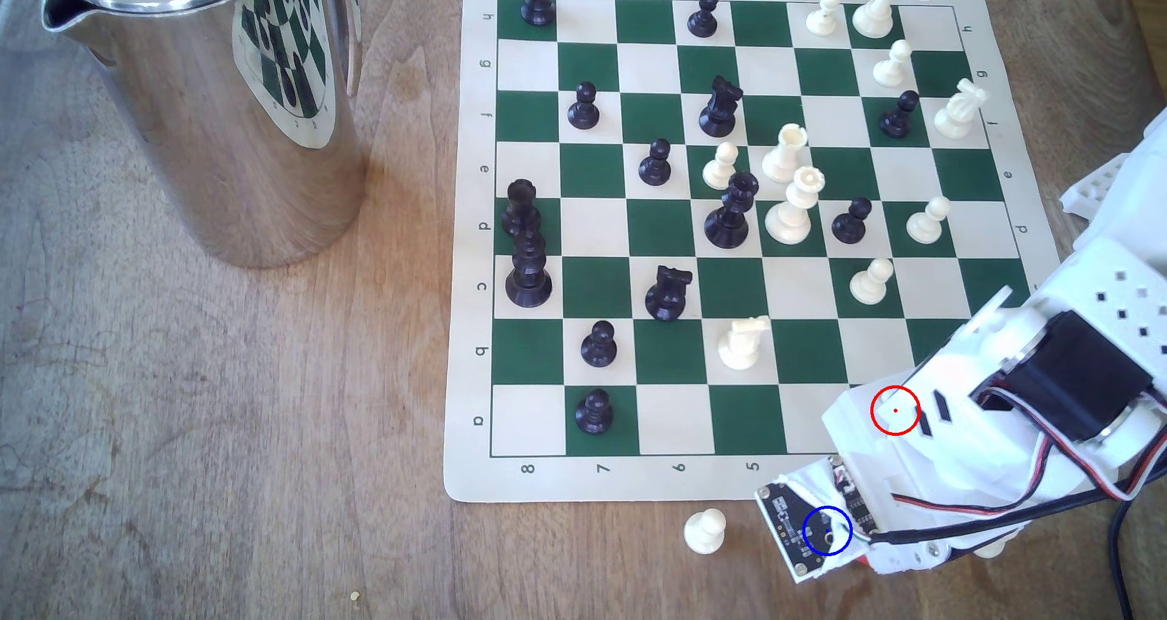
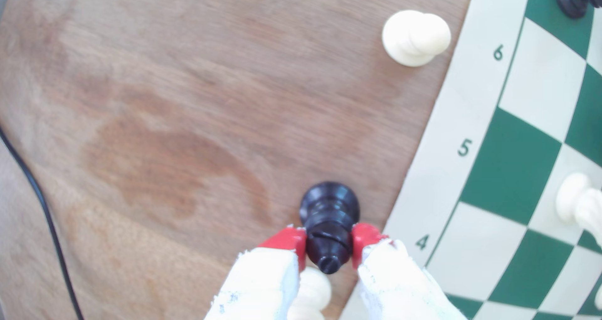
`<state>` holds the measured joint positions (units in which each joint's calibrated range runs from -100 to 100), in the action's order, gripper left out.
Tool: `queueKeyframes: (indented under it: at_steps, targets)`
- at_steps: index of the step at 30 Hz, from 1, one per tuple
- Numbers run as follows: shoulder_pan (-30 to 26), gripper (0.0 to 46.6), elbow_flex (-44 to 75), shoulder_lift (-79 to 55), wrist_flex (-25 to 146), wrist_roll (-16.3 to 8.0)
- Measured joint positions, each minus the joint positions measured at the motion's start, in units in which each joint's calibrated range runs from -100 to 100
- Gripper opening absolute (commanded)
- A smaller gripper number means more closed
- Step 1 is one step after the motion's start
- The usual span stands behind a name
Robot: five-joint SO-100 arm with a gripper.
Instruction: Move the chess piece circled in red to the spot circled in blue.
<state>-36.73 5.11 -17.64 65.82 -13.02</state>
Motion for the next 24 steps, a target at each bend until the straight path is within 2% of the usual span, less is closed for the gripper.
queueKeyframes:
  at_steps: [6,8,11,18,24]
  targets:
    - [0.59,0.3,0.0,0.0,0.0,0.39]
    - [0.96,8.1,0.0,0.0,0.0,0.39]
    - [0.96,15.6,0.0,0.0,0.0,0.39]
    - [0.44,14.1,0.0,0.0,0.96,0.88]
    - [0.22,14.7,0.0,0.0,3.67,0.88]
